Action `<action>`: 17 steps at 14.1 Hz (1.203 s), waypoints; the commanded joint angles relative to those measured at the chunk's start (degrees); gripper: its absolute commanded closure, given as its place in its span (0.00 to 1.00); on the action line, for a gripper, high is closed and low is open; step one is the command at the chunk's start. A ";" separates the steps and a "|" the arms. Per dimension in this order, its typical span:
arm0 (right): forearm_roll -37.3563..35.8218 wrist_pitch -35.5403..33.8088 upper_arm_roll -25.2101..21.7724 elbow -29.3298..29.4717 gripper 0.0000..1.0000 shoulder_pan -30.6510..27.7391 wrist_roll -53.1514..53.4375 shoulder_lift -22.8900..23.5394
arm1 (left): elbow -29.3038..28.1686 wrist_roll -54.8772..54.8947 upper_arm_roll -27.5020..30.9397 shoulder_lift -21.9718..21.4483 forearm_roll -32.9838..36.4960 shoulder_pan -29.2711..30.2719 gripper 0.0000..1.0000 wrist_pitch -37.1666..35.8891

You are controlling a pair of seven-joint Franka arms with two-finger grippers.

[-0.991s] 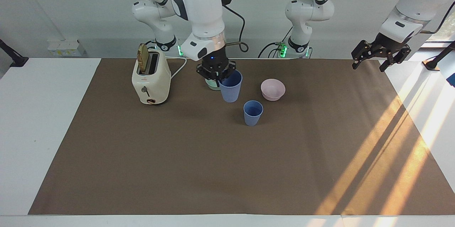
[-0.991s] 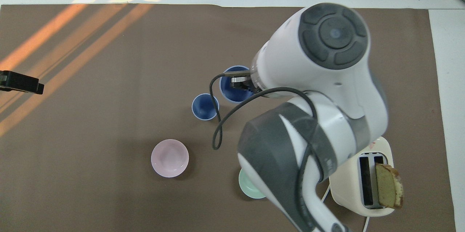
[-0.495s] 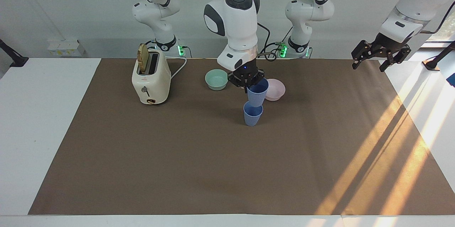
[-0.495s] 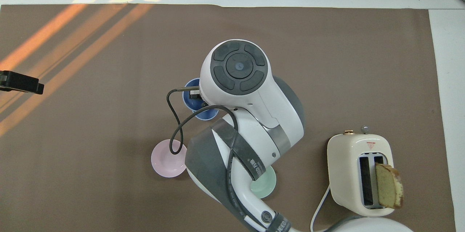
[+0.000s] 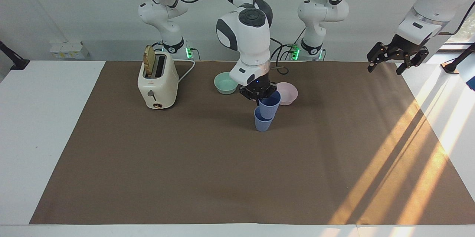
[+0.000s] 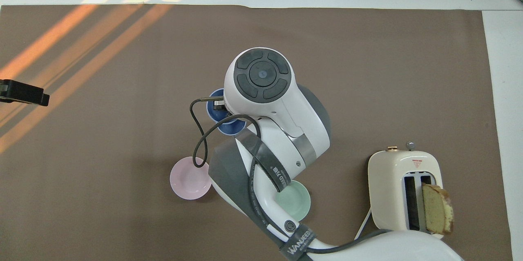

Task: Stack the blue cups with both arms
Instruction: 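Lower the blue cup into the other cup and open the right gripper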

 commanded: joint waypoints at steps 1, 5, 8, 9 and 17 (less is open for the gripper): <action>-1.36 1.10 0.22 -1.00 1.00 0.24 1.37 0.43 | -0.38 -0.64 -0.54 -0.90 1.00 0.55 0.00 -0.66; -1.36 0.31 0.22 -1.70 1.00 0.85 1.64 0.17 | -0.38 -0.64 -0.54 -0.90 1.00 0.55 0.00 -0.49; -1.18 0.31 0.22 -2.05 1.00 0.77 1.81 0.25 | -0.38 -0.64 -0.54 -0.90 0.92 0.20 0.00 -0.40; -1.09 0.40 0.22 -2.05 1.00 0.68 1.73 0.25 | -0.38 -0.64 -0.54 -0.90 0.92 0.29 0.00 -0.31; -1.71 0.67 0.22 -1.53 0.00 -0.20 1.11 0.25 | -0.38 -0.73 -0.54 -0.90 0.92 0.47 0.00 -0.40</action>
